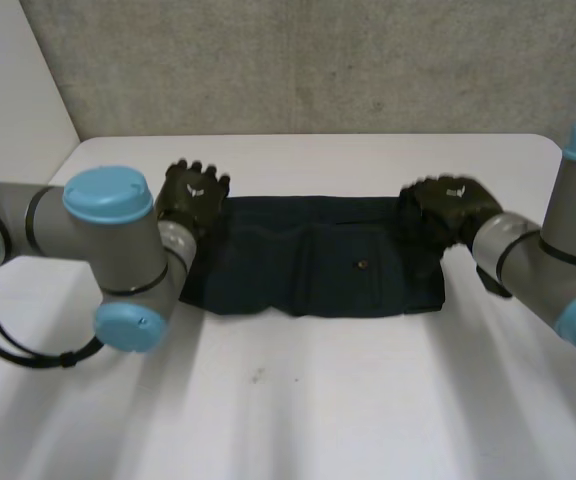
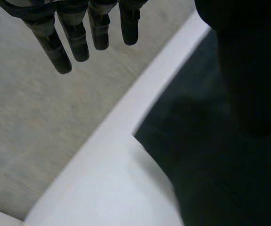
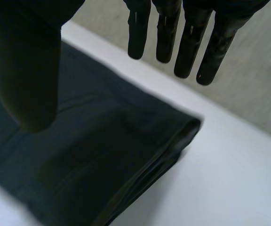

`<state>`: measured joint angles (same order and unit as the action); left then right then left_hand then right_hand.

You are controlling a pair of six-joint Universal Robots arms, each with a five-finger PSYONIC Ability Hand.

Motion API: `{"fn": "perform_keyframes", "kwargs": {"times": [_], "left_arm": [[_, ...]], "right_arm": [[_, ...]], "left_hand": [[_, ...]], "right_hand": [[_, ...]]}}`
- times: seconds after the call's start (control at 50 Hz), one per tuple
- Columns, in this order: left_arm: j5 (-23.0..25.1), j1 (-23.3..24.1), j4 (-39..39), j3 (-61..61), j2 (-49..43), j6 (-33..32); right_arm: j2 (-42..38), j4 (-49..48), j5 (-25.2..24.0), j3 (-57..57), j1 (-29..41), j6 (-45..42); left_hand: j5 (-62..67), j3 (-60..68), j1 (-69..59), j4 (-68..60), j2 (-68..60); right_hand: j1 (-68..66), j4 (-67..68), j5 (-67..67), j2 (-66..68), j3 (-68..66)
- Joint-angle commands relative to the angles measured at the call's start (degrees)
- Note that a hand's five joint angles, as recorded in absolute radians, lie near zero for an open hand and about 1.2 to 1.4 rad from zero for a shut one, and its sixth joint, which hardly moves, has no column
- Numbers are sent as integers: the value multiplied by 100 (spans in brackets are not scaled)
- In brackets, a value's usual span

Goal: Fold the shorts.

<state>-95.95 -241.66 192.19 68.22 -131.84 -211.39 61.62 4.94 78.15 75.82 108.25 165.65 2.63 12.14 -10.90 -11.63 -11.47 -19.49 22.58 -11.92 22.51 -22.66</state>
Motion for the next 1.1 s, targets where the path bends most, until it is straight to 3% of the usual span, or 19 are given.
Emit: {"fn": "perform_keyframes", "kwargs": {"times": [0.02, 0.14, 0.32, 0.44, 0.52, 0.7, 0.84, 0.96, 1.1], "left_arm": [[182, -285, 213, 438, -69, -34], [173, -566, 292, 227, -561, -218], [226, -619, 292, 349, -527, -421], [244, -558, 284, 648, -53, -377], [252, -523, 284, 851, 378, -351], [252, -417, 258, 1175, 1467, 53], [252, -487, 205, 1571, 2083, 528], [340, -549, 213, 2142, 2514, 669], [472, -505, 239, 2345, 2620, 704]], "right_arm": [[-150, -114, -318, 583, -119, -7], [-396, -677, -292, 855, -172, -50], [-651, -1187, -196, 970, -172, -217], [-809, -1346, -28, 970, -181, -490], [-845, -1373, 77, 961, -190, -700], [-467, -1258, 121, 1066, -532, -920], [86, -777, 139, 1234, -1111, -2235], [298, -406, 183, 970, -1104, -3547], [149, -441, 95, 206, 459, -4532]], "left_hand": [[-191, -143, 18, 91, 75], [-141, -92, -32, 40, 25], [-158, -109, -16, 57, 42], [-208, -159, 35, 108, 92], [-242, -193, 68, 141, 126], [-263, -214, 90, 163, 147], [-263, -214, 90, 163, 147], [-263, -214, 90, 163, 147], [-263, -214, 90, 163, 147]], "right_hand": [[-1347, 1038, -1104, 1045, -1030], [-1583, 1274, -1340, 1281, -1266], [-1700, 1391, -1457, 1398, -1383], [-2742, 2433, -2499, 2439, -2425], [-6039, 5730, -5796, 5737, -5722], [-6051, 5742, -5808, 5749, -5734], [-6051, 5742, -5808, 5749, -5734], [-6051, 5742, -5808, 5749, -5734], [-6051, 5742, -5808, 5749, -5734]]}}
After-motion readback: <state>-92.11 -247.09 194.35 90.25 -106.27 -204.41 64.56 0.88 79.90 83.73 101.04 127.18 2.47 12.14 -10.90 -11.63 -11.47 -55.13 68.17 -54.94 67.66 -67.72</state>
